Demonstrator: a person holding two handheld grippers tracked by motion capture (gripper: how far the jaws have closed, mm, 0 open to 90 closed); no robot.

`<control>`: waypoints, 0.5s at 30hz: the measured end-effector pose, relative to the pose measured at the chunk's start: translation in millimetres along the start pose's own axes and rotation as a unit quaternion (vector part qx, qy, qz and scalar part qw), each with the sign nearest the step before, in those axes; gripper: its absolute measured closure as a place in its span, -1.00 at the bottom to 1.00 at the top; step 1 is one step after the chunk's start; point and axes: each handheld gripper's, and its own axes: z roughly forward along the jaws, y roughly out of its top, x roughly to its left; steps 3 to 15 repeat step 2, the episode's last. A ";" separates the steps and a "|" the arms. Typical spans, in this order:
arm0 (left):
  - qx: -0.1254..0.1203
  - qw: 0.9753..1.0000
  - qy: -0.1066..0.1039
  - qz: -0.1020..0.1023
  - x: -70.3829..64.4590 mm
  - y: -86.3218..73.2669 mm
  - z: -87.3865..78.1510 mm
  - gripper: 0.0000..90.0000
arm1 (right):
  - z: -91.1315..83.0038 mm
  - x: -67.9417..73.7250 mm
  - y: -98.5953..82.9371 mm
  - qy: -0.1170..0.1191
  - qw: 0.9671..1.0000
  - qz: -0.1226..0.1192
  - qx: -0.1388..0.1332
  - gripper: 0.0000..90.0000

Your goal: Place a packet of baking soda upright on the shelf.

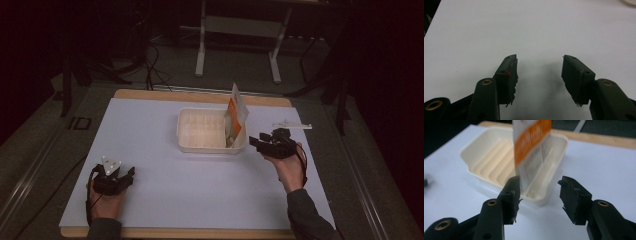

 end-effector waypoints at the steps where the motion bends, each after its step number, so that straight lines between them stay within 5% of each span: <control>1: 0.004 1.000 0.002 -0.001 0.2 0.2 0.3 0.00 | 0.6 -1.9 -3.9 -0.002 1.000 0.001 0.003 0.10; 15: 0.005 1.000 0.004 -0.003 0.4 0.3 0.7 -0.02 | 1.3 -3.8 -8.2 -0.006 1.000 0.000 0.006 0.08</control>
